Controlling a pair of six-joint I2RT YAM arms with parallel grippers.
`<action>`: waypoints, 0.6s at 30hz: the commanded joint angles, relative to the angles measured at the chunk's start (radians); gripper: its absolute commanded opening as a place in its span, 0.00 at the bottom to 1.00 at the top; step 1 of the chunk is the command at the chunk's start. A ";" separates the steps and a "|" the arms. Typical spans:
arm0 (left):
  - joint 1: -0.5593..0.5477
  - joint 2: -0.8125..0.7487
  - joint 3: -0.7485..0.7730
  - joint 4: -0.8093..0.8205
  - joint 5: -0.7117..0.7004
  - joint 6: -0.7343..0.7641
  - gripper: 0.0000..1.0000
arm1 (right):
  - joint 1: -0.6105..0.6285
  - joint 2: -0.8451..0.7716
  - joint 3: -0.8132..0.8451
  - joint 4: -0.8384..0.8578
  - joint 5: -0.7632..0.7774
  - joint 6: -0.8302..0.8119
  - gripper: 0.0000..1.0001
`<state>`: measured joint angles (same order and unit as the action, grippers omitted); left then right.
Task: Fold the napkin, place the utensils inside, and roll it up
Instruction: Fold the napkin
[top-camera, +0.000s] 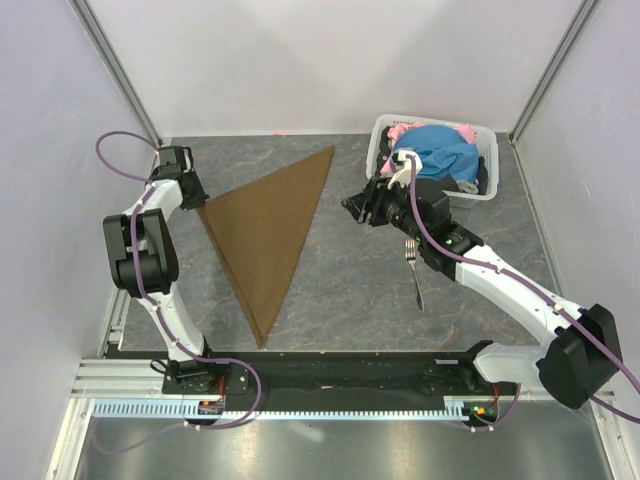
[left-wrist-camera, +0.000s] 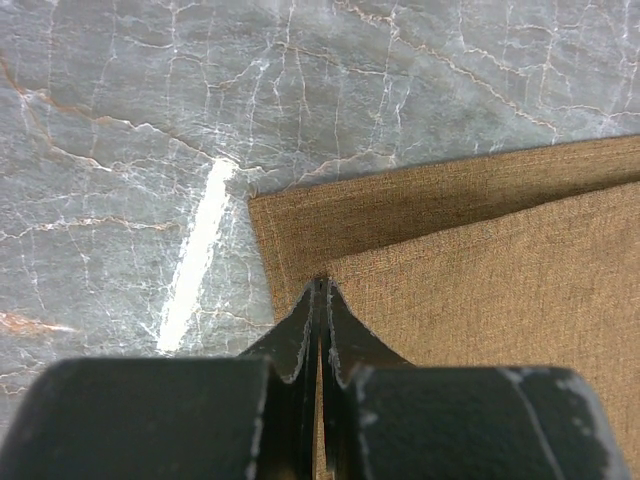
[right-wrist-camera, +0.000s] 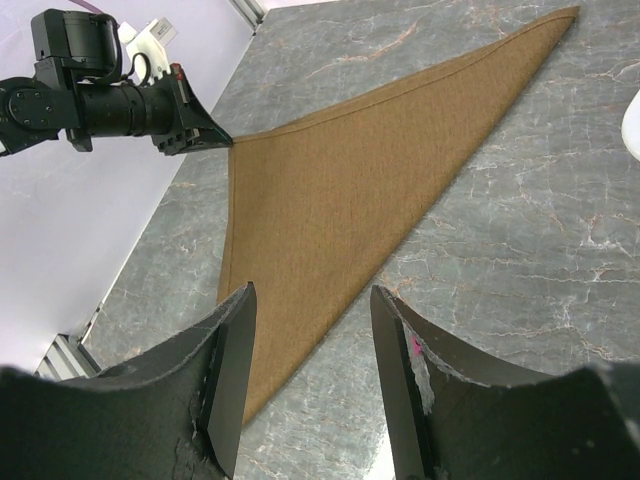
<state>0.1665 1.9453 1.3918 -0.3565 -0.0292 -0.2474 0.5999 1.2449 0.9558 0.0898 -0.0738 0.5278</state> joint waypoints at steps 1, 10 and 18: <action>0.011 -0.068 0.001 0.044 -0.034 0.026 0.02 | -0.003 0.011 -0.003 0.013 -0.001 0.011 0.57; 0.036 -0.062 0.006 0.045 -0.029 0.025 0.02 | -0.002 0.013 -0.003 0.011 -0.003 0.014 0.57; 0.056 -0.043 0.013 0.047 -0.002 0.022 0.02 | -0.002 0.022 -0.002 0.011 -0.006 0.017 0.57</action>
<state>0.2085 1.9274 1.3918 -0.3553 -0.0326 -0.2478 0.5999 1.2606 0.9558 0.0887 -0.0746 0.5350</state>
